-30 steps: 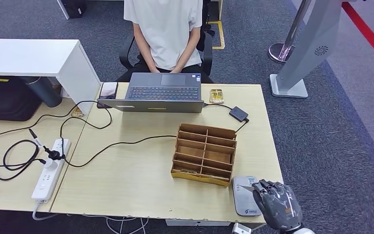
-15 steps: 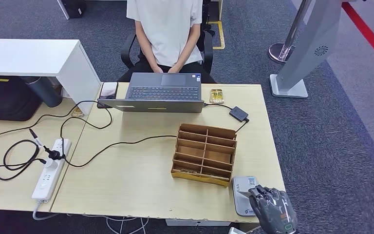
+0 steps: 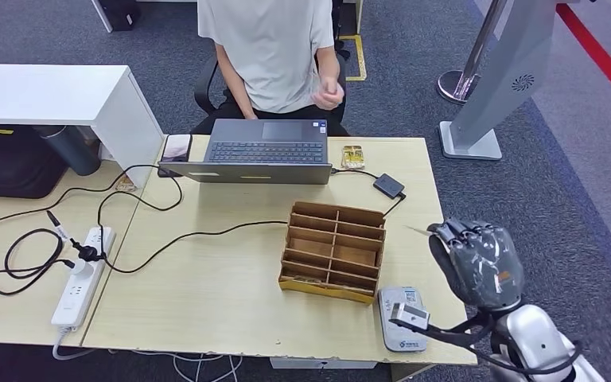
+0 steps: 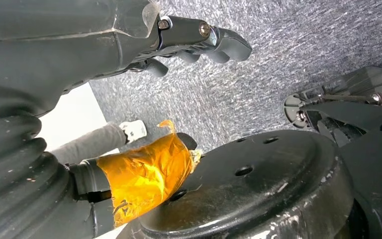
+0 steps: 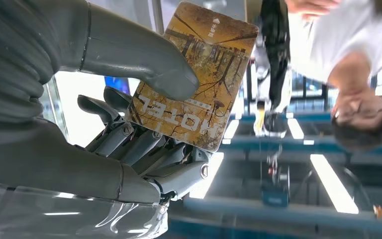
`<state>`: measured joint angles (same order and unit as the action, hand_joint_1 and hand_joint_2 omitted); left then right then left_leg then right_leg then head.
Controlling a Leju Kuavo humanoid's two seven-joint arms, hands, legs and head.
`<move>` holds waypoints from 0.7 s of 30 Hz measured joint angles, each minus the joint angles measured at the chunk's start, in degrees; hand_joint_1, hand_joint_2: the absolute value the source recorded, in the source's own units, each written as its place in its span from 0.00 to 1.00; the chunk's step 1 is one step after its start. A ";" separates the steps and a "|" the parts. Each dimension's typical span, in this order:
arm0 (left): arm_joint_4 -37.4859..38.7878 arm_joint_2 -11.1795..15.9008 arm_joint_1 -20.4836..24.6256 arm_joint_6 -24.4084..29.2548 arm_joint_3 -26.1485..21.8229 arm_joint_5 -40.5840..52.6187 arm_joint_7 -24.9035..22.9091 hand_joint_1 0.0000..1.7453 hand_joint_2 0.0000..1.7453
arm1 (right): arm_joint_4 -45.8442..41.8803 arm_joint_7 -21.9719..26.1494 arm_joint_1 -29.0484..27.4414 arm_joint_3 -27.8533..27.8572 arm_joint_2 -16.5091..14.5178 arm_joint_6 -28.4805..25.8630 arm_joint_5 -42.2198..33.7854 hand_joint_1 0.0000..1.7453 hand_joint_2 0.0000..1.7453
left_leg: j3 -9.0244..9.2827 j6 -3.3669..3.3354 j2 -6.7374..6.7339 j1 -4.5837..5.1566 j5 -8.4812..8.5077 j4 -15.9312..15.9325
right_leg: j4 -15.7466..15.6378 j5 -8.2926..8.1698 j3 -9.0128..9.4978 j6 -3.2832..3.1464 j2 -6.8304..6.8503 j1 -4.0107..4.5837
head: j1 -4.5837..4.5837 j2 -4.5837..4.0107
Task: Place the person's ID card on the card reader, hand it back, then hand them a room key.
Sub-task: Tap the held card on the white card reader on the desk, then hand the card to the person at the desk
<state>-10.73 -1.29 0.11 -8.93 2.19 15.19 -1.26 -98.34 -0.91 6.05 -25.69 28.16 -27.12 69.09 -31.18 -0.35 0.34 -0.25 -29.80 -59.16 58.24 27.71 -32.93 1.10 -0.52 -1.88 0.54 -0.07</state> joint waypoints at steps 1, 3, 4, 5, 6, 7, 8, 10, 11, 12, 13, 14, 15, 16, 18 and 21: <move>0.00 0.01 0.05 -0.07 0.00 0.25 0.02 0.00 1.00 | 0.24 0.12 2.11 -0.07 -0.13 1.03 0.07 1.00 1.00 | -0.01 0.02 0.00 0.00 0.02 0.00 | 0.01 -0.01 0.00 0.00 0.00 0.00 | -0.01 0.00; 0.01 0.05 0.13 -0.20 0.01 0.93 0.14 0.00 1.00 | 1.69 -0.20 6.66 -0.55 -0.75 3.03 1.10 1.00 1.00 | -0.01 0.07 -0.03 -0.01 0.05 0.00 | 0.03 -0.03 0.00 -0.03 -0.03 0.00 | 0.01 0.00; 0.01 0.11 0.19 -0.29 0.03 1.33 0.24 0.00 1.00 | 3.03 -0.74 9.33 -1.04 -1.25 3.89 2.09 1.00 1.00 | 0.00 0.10 -0.05 -0.02 0.07 0.00 | 0.04 -0.04 0.00 -0.04 -0.06 0.01 | 0.01 0.00; 0.01 0.16 0.26 -0.43 0.06 1.76 0.35 0.00 1.00 | 4.60 -1.41 11.95 -1.65 -1.83 4.58 3.14 1.00 1.00 | 0.02 0.10 -0.07 -0.02 0.09 0.00 | 0.05 -0.05 0.00 -0.05 -0.09 0.01 | 0.02 0.00; 0.00 0.22 0.34 -0.57 0.10 2.22 0.48 0.00 1.00 | 6.26 -2.15 14.41 -2.32 -2.48 5.15 4.01 1.00 1.00 | 0.04 0.10 -0.07 -0.03 0.10 0.00 | 0.05 -0.06 0.00 -0.06 -0.09 0.01 | 0.01 0.00; 0.00 0.28 0.41 -0.67 0.16 2.68 0.59 0.00 1.00 | 7.98 -2.79 16.79 -2.98 -3.24 5.64 4.59 1.00 1.00 | 0.03 0.10 -0.04 -0.03 0.13 0.00 | 0.06 -0.06 0.00 -0.06 -0.07 0.02 | 0.00 0.00; 0.00 0.34 0.45 -0.72 0.23 3.17 0.71 0.00 1.00 | 9.95 -3.44 19.12 -3.68 -4.19 6.11 4.95 1.00 1.00 | 0.01 0.11 -0.03 -0.04 0.15 0.00 | 0.08 -0.08 -0.01 -0.08 -0.06 0.02 | 0.01 0.00; 0.00 0.48 0.56 -0.74 0.51 4.14 1.02 0.00 1.00 | 14.65 -4.87 24.38 -5.16 -6.51 6.96 5.48 1.00 1.00 | -0.02 0.15 -0.08 -0.04 0.19 0.00 | 0.13 -0.13 -0.09 -0.15 -0.11 0.03 | 0.01 0.00; 0.00 0.56 0.68 -0.74 0.69 4.54 1.21 0.00 1.00 | 17.35 -5.57 27.11 -5.92 -7.75 7.34 5.70 1.00 1.00 | -0.02 0.17 -0.11 -0.05 0.21 0.00 | 0.15 -0.15 -0.13 -0.19 -0.14 0.03 | 0.02 0.00; 0.00 0.63 0.83 -0.74 0.89 4.89 1.40 0.00 1.00 | 19.87 -6.14 29.54 -6.57 -8.87 7.65 5.80 1.00 1.00 | -0.02 0.19 -0.09 -0.05 0.24 0.00 | 0.15 -0.17 -0.15 -0.21 -0.13 0.03 | 0.01 0.00; 0.00 0.69 0.96 -0.74 1.09 5.18 1.59 0.00 1.00 | 22.34 -6.58 31.64 -7.13 -9.92 7.91 5.75 1.00 1.00 | -0.04 0.21 -0.05 -0.06 0.26 0.00 | 0.15 -0.17 -0.16 -0.22 -0.09 0.04 | 0.00 0.00; 0.00 0.76 1.05 -0.74 1.30 5.44 1.71 0.00 1.00 | 24.86 -6.91 33.43 -7.60 -10.97 8.14 5.51 1.00 1.00 | -0.05 0.22 0.00 -0.07 0.28 0.00 | 0.16 -0.17 -0.16 -0.22 -0.04 0.05 | -0.01 0.00; 0.00 0.80 1.08 -0.75 1.47 5.67 1.79 0.00 1.00 | 27.20 -7.14 35.04 -8.03 -11.97 8.24 5.08 1.00 1.00 | -0.06 0.22 0.03 -0.07 0.30 0.00 | 0.16 -0.17 -0.16 -0.22 -0.02 0.05 | 0.01 0.00; 0.00 0.84 1.08 -0.76 1.59 5.83 1.84 0.00 1.00 | 29.43 -7.27 36.45 -8.39 -12.93 8.19 4.57 1.00 1.00 | -0.06 0.23 0.04 -0.08 0.30 0.00 | 0.16 -0.18 -0.17 -0.23 -0.01 0.05 | 0.00 0.00; 0.00 0.88 1.08 -0.78 1.69 5.98 1.85 0.00 1.00 | 33.17 -7.35 38.62 -8.96 -14.55 7.86 3.73 1.00 1.00 | -0.06 0.23 0.04 -0.09 0.30 0.00 | 0.16 -0.17 -0.17 -0.23 -0.01 0.06 | 0.01 0.00; 0.00 0.92 1.08 -0.86 1.81 6.07 1.85 0.00 1.00 | 37.42 -7.35 40.27 -9.80 -16.32 7.42 3.12 1.00 1.00 | -0.12 0.23 0.10 -0.11 0.30 0.00 | 0.15 -0.17 -0.19 -0.23 0.04 0.08 | 0.01 0.00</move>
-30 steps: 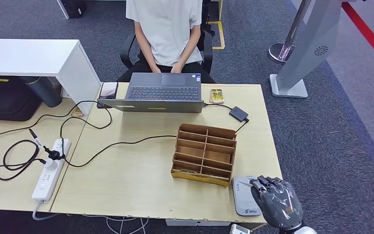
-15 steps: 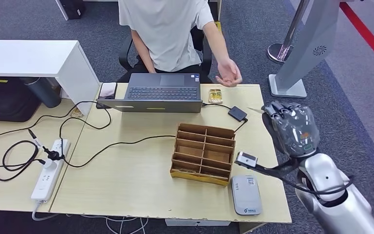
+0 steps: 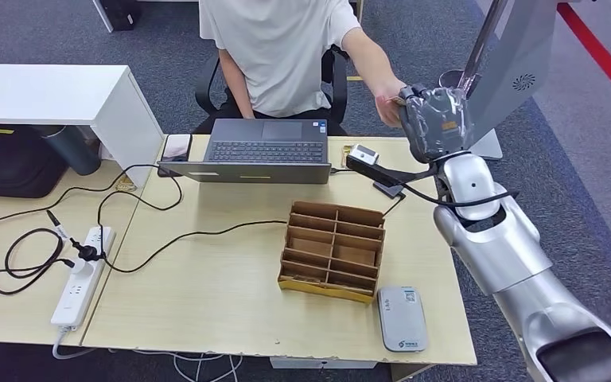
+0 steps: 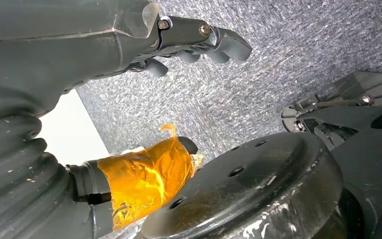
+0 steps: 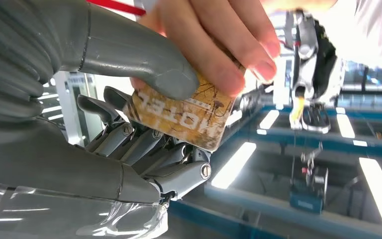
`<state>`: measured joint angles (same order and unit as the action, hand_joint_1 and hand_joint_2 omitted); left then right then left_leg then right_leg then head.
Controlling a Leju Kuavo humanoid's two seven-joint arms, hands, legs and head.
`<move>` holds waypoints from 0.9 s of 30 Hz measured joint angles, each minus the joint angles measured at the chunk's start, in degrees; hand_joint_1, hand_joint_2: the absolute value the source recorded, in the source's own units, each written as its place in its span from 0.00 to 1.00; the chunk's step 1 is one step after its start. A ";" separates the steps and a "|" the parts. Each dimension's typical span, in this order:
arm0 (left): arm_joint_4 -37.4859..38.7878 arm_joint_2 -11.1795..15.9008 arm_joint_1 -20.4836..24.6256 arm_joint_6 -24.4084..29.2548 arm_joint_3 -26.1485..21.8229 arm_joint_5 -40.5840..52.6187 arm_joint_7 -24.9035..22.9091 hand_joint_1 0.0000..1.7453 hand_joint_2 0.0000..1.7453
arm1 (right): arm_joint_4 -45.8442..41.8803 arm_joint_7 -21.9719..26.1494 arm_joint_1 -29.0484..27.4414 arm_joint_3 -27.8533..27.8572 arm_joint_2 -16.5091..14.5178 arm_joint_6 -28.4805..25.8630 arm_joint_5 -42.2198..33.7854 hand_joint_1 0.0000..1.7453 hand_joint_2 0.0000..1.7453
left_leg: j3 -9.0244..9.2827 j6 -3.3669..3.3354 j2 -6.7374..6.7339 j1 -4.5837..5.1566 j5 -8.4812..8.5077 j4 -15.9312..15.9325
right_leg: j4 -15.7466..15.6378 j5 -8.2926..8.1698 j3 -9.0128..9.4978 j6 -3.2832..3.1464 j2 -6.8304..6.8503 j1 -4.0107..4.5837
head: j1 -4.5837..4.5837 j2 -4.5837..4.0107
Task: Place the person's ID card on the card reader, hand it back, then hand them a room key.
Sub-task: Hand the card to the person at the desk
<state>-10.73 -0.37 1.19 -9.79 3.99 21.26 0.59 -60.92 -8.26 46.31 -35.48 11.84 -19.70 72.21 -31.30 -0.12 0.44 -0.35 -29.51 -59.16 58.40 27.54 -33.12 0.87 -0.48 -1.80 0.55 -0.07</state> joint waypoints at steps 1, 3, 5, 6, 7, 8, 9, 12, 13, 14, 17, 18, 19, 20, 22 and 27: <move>0.00 0.00 0.00 -0.05 0.05 0.01 -0.01 0.00 1.00 | 1.06 0.00 0.21 -0.30 -0.38 -0.14 -0.15 0.75 1.00 | -0.04 0.00 0.05 0.00 0.00 0.00 | 0.00 0.00 -0.02 0.00 0.05 0.00 | 0.00 0.00; 0.01 0.01 -0.02 -0.46 0.13 0.02 -0.02 0.00 1.00 | 2.65 0.04 0.35 -0.78 -0.86 -0.57 -0.44 0.25 1.00 | -0.14 0.00 0.17 0.00 0.01 -0.01 | -0.01 0.00 -0.08 0.00 0.15 0.00 | -0.01 0.00; 0.01 0.04 -0.06 -1.26 0.18 0.18 0.00 0.00 1.00 | 3.52 0.27 0.36 -1.12 -1.14 -1.36 -0.75 0.00 1.00 | -0.20 -0.01 0.21 0.00 0.01 -0.02 | -0.01 0.00 -0.14 0.00 0.17 0.00 | -0.01 0.00; 0.01 0.06 -0.06 -1.55 0.23 0.31 0.03 0.00 1.00 | 3.85 0.40 0.36 -1.32 -1.25 -1.80 -0.92 0.00 1.00 | -0.21 -0.01 0.20 0.00 0.00 -0.03 | -0.02 0.00 -0.15 0.00 0.15 0.00 | -0.01 0.00; 0.01 0.08 -0.05 -1.56 0.28 0.44 0.06 0.00 1.00 | 4.13 0.51 0.34 -1.54 -1.35 -2.20 -1.07 0.00 1.00 | -0.21 -0.01 0.20 0.00 0.00 -0.03 | -0.02 0.01 -0.16 0.00 0.14 0.00 | -0.01 0.00; 0.00 0.09 -0.03 -1.36 0.32 0.51 0.09 0.00 1.00 | 4.38 0.58 0.28 -1.74 -1.40 -2.57 -1.23 0.00 1.00 | -0.20 0.00 0.20 0.00 -0.01 -0.03 | -0.03 0.01 -0.17 0.00 0.13 0.00 | -0.01 0.00; 0.00 0.09 -0.03 -1.06 0.34 0.52 0.10 0.00 1.00 | 4.59 0.62 0.15 -1.90 -1.42 -2.98 -1.46 0.00 1.00 | -0.21 0.00 0.20 0.00 -0.01 -0.03 | -0.04 0.02 -0.18 0.01 0.14 0.00 | -0.01 0.00; 0.00 0.09 -0.07 -0.38 0.34 0.25 0.10 0.00 1.00 | 4.39 1.42 -1.00 -1.96 -1.42 -4.82 -3.29 0.00 1.00 | -0.20 0.00 0.20 -0.01 -0.01 -0.02 | -0.05 0.02 -0.19 0.01 0.15 0.01 | 0.00 0.00; 0.01 0.09 -0.08 -0.22 0.33 0.05 0.05 0.00 1.00 | 3.81 1.98 -1.83 -1.83 -1.42 -5.73 -4.46 0.00 1.00 | -0.20 0.00 0.20 -0.01 -0.01 -0.02 | -0.05 0.02 -0.18 0.01 0.16 0.01 | 0.00 0.00; 0.01 0.09 -0.10 -0.11 0.33 -0.13 -0.07 0.00 1.00 | 2.91 2.60 -2.88 -1.60 -1.42 -6.75 -5.80 0.00 1.00 | -0.20 0.00 0.20 -0.02 -0.01 -0.02 | -0.05 0.02 -0.18 0.01 0.16 0.02 | 0.00 0.00; 0.01 0.08 -0.15 0.12 0.26 -0.78 -0.51 0.00 1.00 | -1.25 4.47 -7.02 -0.41 -1.39 -9.70 -9.01 0.00 1.00 | -0.19 0.00 0.20 -0.03 -0.01 -0.02 | -0.06 0.02 -0.17 0.01 0.15 0.03 | 0.00 0.00; 0.01 0.08 -0.17 0.20 0.20 -1.03 -0.58 0.00 1.00 | -3.03 5.00 -8.67 0.01 -1.32 -10.40 -9.54 0.00 1.00 | -0.19 0.00 0.20 -0.03 -0.01 -0.02 | -0.06 0.02 -0.18 0.01 0.15 0.03 | 0.00 0.00; 0.01 0.06 -0.20 0.33 0.13 -1.28 -0.62 0.00 1.00 | -4.90 5.53 -10.45 0.40 -1.25 -11.00 -9.92 0.00 1.00 | -0.19 0.00 0.20 -0.03 -0.01 -0.02 | -0.07 0.02 -0.18 0.01 0.15 0.03 | -0.01 0.00; 0.01 0.02 -0.23 0.50 0.01 -1.58 -0.70 0.00 1.00 | -7.00 6.17 -12.42 0.77 -1.13 -11.59 -10.27 0.00 1.00 | -0.18 0.00 0.20 -0.03 -0.01 -0.02 | -0.08 0.02 -0.18 0.02 0.15 0.03 | 0.00 0.00; 0.01 -0.10 -0.35 0.93 -0.37 -2.30 -0.97 0.00 1.00 | -11.71 7.95 -16.93 1.44 -0.73 -12.92 -11.26 0.00 1.00 | -0.19 0.00 0.21 -0.04 -0.02 -0.02 | -0.09 0.04 -0.18 0.03 0.17 0.05 | 0.00 0.00; 0.02 -0.54 -0.97 1.69 -1.65 -3.54 -1.66 0.00 1.00 | -24.06 11.55 -28.80 2.62 0.74 -15.66 -13.62 0.00 1.00 | -0.23 0.08 0.21 -0.08 -0.10 -0.01 | -0.11 0.09 -0.20 0.01 0.17 0.08 | -0.01 0.00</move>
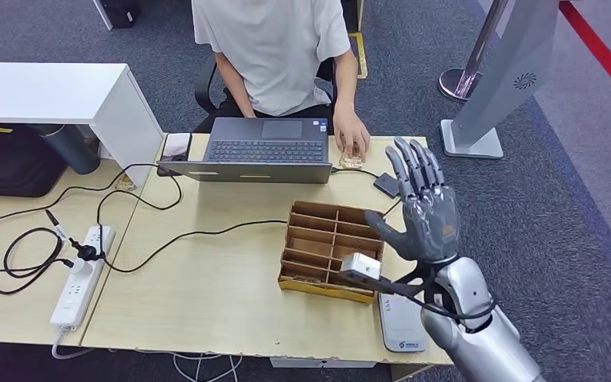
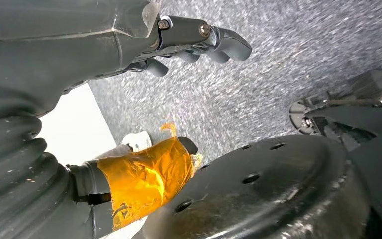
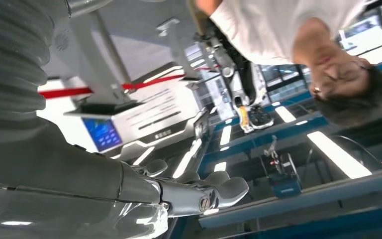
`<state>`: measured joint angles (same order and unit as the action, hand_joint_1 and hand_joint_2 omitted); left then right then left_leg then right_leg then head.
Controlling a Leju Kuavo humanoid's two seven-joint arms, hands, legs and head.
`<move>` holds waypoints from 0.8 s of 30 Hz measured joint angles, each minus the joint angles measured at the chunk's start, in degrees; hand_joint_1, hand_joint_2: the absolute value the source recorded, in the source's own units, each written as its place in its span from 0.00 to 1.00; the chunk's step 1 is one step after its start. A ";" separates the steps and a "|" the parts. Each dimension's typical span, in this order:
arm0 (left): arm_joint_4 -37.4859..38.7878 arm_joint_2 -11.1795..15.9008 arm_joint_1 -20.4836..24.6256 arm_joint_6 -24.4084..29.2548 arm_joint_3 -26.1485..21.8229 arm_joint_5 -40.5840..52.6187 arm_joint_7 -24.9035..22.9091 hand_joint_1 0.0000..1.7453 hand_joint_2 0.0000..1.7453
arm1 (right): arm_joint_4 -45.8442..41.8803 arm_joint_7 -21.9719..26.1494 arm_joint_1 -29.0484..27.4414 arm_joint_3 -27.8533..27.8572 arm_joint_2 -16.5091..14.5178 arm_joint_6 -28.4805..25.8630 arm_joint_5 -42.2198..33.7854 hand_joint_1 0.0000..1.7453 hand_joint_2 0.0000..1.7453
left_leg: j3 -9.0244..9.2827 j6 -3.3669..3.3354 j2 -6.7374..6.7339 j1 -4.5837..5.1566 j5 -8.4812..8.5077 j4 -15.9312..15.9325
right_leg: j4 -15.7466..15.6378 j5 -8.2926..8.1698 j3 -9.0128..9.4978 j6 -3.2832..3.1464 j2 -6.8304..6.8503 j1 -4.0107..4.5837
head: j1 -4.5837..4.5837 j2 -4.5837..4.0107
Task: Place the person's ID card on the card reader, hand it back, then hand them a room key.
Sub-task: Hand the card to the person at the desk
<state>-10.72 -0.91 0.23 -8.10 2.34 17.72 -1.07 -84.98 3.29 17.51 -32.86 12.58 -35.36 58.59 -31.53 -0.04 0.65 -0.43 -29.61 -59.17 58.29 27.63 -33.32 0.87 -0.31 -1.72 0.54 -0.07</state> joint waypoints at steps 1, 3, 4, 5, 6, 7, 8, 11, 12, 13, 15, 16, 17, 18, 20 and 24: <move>0.01 -0.07 -0.06 0.13 -0.21 -0.12 -0.14 0.00 1.00 | -2.01 0.36 -1.80 0.09 0.28 -0.34 -0.32 0.00 1.00 | 0.00 0.01 -0.01 -0.01 -0.01 0.00 | 0.00 0.01 0.00 0.00 -0.01 0.00 | 0.00 0.00; 0.01 -0.18 -0.09 0.26 -0.51 -0.24 -0.32 0.00 1.00 | -5.17 0.87 -4.41 0.24 0.79 -0.67 -0.74 0.00 1.00 | 0.01 0.01 -0.04 -0.01 -0.01 0.01 | 0.00 0.01 0.00 0.01 -0.03 0.01 | -0.01 0.00; 0.01 -0.22 -0.09 0.32 -0.67 -0.28 -0.43 0.00 1.00 | -6.47 1.28 -5.45 0.38 0.99 -0.73 -1.04 0.00 1.00 | 0.02 0.02 -0.05 -0.01 0.00 0.01 | -0.01 0.01 0.01 0.01 -0.03 0.01 | 0.00 0.00; 0.01 -0.28 -0.08 0.42 -0.88 -0.36 -0.51 0.00 1.00 | -7.77 1.84 -6.54 0.60 1.20 -0.86 -1.44 0.00 1.00 | 0.04 0.02 -0.05 -0.01 0.00 0.01 | -0.01 0.01 0.02 0.01 -0.03 0.01 | 0.00 0.00; 0.01 -0.36 -0.10 0.58 -1.10 -0.51 -0.57 0.00 1.00 | -9.14 2.52 -7.79 0.88 1.38 -1.09 -1.87 0.00 1.00 | 0.05 0.02 -0.04 -0.01 0.00 0.01 | -0.02 0.01 0.03 0.01 -0.02 0.01 | 0.00 0.00; 0.01 -0.44 -0.14 0.76 -1.32 -0.69 -0.60 0.00 1.00 | -10.62 3.30 -9.22 1.14 1.61 -1.38 -2.25 0.00 1.00 | 0.05 0.02 -0.03 -0.02 0.00 0.00 | -0.02 0.01 0.04 0.01 0.00 0.01 | 0.01 0.00; 0.01 -0.51 -0.20 0.93 -1.51 -0.85 -0.60 0.00 1.00 | -12.07 4.03 -10.76 1.30 1.87 -1.62 -2.39 0.00 1.00 | 0.05 0.02 -0.02 -0.02 0.00 0.00 | -0.02 0.01 0.05 0.01 0.01 0.01 | 0.01 0.00; 0.01 -0.74 -0.29 1.38 -1.98 -1.14 -0.69 0.00 1.00 | -15.62 5.45 -15.09 1.31 2.74 -1.74 -1.64 0.00 1.00 | 0.04 0.03 -0.03 -0.03 0.00 0.01 | -0.01 0.01 0.05 0.01 -0.01 0.02 | 0.00 0.00; 0.01 -0.83 -0.30 1.49 -2.17 -1.19 -0.73 0.00 1.00 | -16.35 5.51 -16.22 1.26 2.93 -1.64 -1.13 0.00 1.00 | 0.04 0.03 -0.03 -0.03 0.00 0.01 | -0.01 0.01 0.05 0.01 -0.02 0.02 | 0.00 0.00; 0.01 -0.90 -0.29 1.54 -2.34 -1.22 -0.75 0.00 1.00 | -16.84 5.43 -17.14 1.20 3.04 -1.50 -0.59 0.00 1.00 | 0.04 0.03 -0.04 -0.04 -0.01 0.01 | -0.01 0.01 0.05 0.01 -0.02 0.02 | 0.00 0.00; 0.01 -1.00 -0.28 1.61 -2.62 -1.20 -0.75 0.00 1.00 | -17.19 4.84 -18.50 0.94 3.09 -0.93 0.86 0.00 1.00 | 0.04 0.04 -0.04 -0.04 -0.01 0.01 | -0.01 0.01 0.05 0.01 -0.03 0.03 | 0.01 0.00; 0.01 -1.02 -0.28 1.61 -2.72 -1.15 -0.75 0.00 1.00 | -17.13 4.45 -18.98 0.68 3.09 -0.60 1.57 0.00 1.00 | 0.04 0.04 -0.04 -0.05 -0.01 0.01 | -0.01 0.01 0.05 0.01 -0.03 0.03 | 0.01 0.00; 0.01 -1.03 -0.28 1.61 -2.83 -1.08 -0.75 0.00 1.00 | -16.97 4.04 -19.37 0.29 3.09 -0.27 2.22 0.00 1.00 | 0.04 0.04 -0.04 -0.05 -0.01 0.01 | -0.01 0.01 0.05 0.01 -0.03 0.04 | 0.01 0.00; 0.01 -1.04 -0.27 1.61 -2.91 -1.01 -0.75 0.00 1.00 | -16.70 3.71 -19.70 -0.14 3.09 -0.01 2.68 0.00 1.00 | 0.04 0.04 -0.04 -0.05 -0.01 0.01 | -0.01 0.01 0.05 0.01 -0.03 0.04 | 0.01 0.00; 0.01 -1.04 -0.27 1.60 -2.99 -0.89 -0.75 0.00 1.00 | -15.90 3.06 -20.19 -1.05 3.09 0.37 3.36 0.00 1.00 | 0.04 0.05 -0.04 -0.06 0.00 0.01 | -0.01 0.01 0.05 0.00 -0.03 0.05 | 0.01 0.00; 0.01 -1.04 -0.26 1.53 -3.02 -0.60 -0.78 0.00 1.00 | -13.96 1.72 -21.06 -2.56 3.09 0.56 4.85 0.00 1.00 | 0.05 0.06 -0.04 -0.07 0.01 0.01 | 0.00 0.00 0.06 0.00 -0.03 0.06 | 0.01 0.00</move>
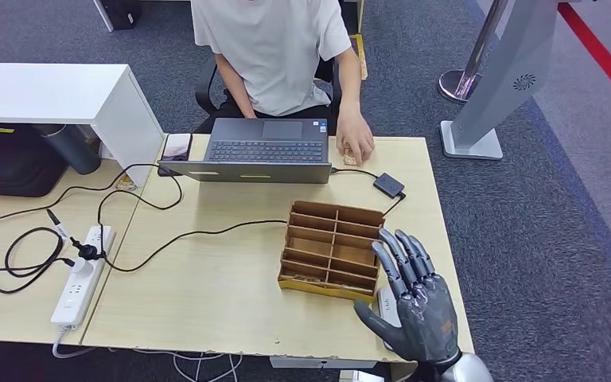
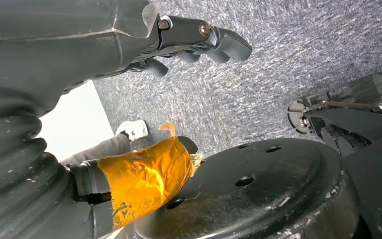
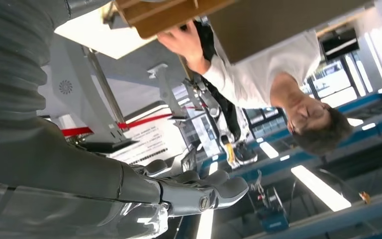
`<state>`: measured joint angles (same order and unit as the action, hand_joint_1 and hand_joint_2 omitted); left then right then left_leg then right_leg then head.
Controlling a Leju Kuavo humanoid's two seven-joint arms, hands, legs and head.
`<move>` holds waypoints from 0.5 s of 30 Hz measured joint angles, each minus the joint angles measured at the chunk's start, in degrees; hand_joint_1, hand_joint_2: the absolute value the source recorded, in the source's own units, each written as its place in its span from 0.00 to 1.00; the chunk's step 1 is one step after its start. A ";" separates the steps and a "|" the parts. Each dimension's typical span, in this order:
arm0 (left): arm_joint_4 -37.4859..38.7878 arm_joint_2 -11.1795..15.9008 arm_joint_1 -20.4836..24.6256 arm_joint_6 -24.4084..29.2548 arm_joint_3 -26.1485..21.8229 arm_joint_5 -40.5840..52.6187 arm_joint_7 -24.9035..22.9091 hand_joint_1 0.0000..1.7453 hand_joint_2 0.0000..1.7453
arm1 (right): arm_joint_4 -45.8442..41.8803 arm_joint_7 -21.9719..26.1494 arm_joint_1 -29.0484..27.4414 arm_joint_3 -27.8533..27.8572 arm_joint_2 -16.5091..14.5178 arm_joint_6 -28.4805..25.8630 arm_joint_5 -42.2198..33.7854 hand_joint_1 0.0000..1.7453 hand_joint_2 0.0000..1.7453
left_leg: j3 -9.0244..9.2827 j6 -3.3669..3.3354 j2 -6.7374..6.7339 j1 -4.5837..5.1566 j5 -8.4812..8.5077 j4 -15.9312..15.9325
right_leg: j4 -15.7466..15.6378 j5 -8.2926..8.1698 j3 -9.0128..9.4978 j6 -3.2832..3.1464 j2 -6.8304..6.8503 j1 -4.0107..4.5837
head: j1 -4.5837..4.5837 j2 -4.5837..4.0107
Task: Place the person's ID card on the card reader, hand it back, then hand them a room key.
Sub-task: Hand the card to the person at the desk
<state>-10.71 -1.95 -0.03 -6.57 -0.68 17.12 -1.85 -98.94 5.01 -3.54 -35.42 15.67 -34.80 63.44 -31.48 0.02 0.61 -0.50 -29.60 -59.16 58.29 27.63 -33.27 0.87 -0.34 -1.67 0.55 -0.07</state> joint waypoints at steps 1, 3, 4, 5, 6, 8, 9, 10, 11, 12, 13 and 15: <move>0.00 0.00 0.01 -0.03 0.00 0.12 -0.01 0.00 1.00 | 0.48 -0.38 -0.15 -0.29 0.00 0.03 0.45 0.00 1.00 | 0.00 0.00 0.00 0.00 0.00 0.00 | 0.00 0.00 0.00 0.00 0.00 0.00 | 0.00 0.00; 0.00 0.00 0.02 -0.05 0.00 0.37 -0.02 0.00 1.00 | 1.49 -1.44 -0.39 -0.72 0.00 0.25 1.62 0.00 1.00 | 0.00 0.00 0.00 0.00 0.00 0.00 | 0.00 0.00 0.00 0.00 -0.01 0.00 | 0.00 0.00; 0.00 0.00 0.02 -0.07 0.00 0.47 -0.01 0.00 1.00 | 2.00 -2.03 -0.46 -0.83 0.00 0.47 2.26 0.00 1.00 | -0.01 0.00 0.00 0.00 0.00 0.00 | 0.00 0.00 0.00 0.00 -0.01 0.00 | 0.00 0.00; 0.00 0.00 0.03 -0.08 0.00 0.56 -0.01 0.00 1.00 | 2.51 -2.67 -0.51 -0.92 0.00 0.77 2.93 0.00 1.00 | -0.01 0.00 0.00 0.00 0.00 0.00 | 0.00 0.00 0.00 0.00 -0.01 0.00 | 0.00 0.00; 0.00 0.00 0.03 -0.10 0.00 0.65 -0.01 0.00 1.00 | 3.04 -3.24 -0.52 -1.01 0.00 1.10 3.57 0.00 1.00 | -0.01 0.00 0.00 0.00 0.00 0.00 | 0.00 0.00 0.00 0.00 -0.01 0.00 | 0.00 0.00; 0.00 0.00 0.04 -0.15 0.00 0.78 -0.02 0.00 1.00 | 4.10 -4.26 -0.48 -1.17 0.00 1.70 4.69 0.00 1.00 | -0.01 0.00 0.00 0.00 0.00 0.00 | 0.00 0.00 0.00 0.00 0.00 0.00 | 0.00 0.00; 0.00 0.00 0.05 -0.20 0.00 0.80 -0.02 0.00 1.00 | 4.62 -4.60 -0.46 -1.23 0.00 1.92 5.04 0.00 1.00 | -0.01 0.00 0.00 0.00 0.00 0.00 | 0.00 0.00 0.00 0.00 0.00 0.00 | 0.00 0.00; 0.00 0.00 0.05 -0.27 0.00 0.83 -0.03 0.00 1.00 | 5.09 -4.83 -0.42 -1.29 0.00 2.07 5.28 0.00 1.00 | -0.02 0.00 0.00 0.00 0.00 0.00 | 0.00 0.00 0.00 0.00 0.00 0.00 | 0.00 0.00; 0.00 0.00 0.05 -0.35 0.00 0.85 -0.03 0.00 1.00 | 5.57 -4.99 -0.37 -1.39 -0.01 2.15 5.41 0.00 1.00 | -0.02 0.00 0.00 0.00 0.00 0.00 | 0.00 0.00 0.00 0.00 0.00 0.00 | 0.00 0.00; 0.00 0.00 0.06 -0.42 0.00 0.87 -0.03 0.00 1.00 | 6.06 -5.13 -0.28 -1.50 -0.03 2.21 5.51 0.00 1.00 | -0.02 0.00 0.00 0.00 0.00 0.00 | 0.00 0.00 0.00 0.00 0.00 0.00 | 0.00 0.00; 0.00 0.00 0.06 -0.50 0.00 0.94 -0.03 0.00 1.00 | 6.62 -5.33 -0.15 -1.62 -0.08 2.26 5.54 0.00 1.00 | -0.02 0.00 0.00 0.00 0.00 0.00 | 0.00 0.00 0.00 0.00 0.00 0.00 | 0.00 0.00; 0.00 0.01 0.09 -0.66 0.00 1.12 -0.06 0.00 1.00 | 8.05 -5.77 0.27 -1.79 -0.31 2.44 5.50 0.00 1.00 | -0.02 0.00 0.00 0.00 0.00 0.00 | 0.00 0.00 0.00 0.00 0.00 0.00 | -0.01 0.00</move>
<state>-10.71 -1.93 0.05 -7.23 -0.68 18.24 -1.91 -90.90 -0.75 -3.28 -37.21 15.36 -32.36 68.94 -31.49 0.02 0.61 -0.50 -29.60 -59.16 58.29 27.63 -33.26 0.86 -0.35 -1.66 0.54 -0.07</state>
